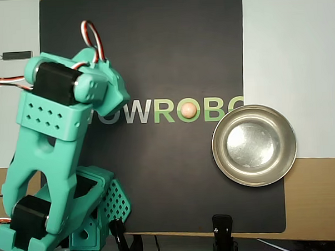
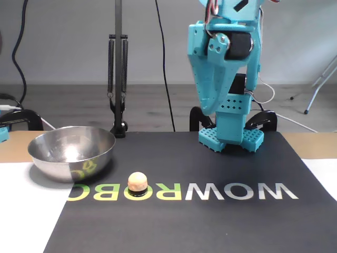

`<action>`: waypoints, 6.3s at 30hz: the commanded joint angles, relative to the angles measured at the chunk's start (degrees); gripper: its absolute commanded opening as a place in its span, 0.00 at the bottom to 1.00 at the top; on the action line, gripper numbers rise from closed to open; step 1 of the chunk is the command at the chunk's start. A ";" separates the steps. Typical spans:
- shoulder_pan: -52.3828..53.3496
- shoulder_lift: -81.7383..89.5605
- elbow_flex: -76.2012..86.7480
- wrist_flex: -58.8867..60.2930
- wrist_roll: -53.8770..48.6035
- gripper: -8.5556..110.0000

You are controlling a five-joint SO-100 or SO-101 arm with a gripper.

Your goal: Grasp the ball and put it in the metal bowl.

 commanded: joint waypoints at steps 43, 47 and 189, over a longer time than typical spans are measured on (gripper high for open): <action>5.10 0.88 17.23 -11.69 -27.95 0.08; 6.33 0.88 20.92 -16.26 -28.04 0.08; 26.02 -11.34 18.37 -30.15 -53.53 0.55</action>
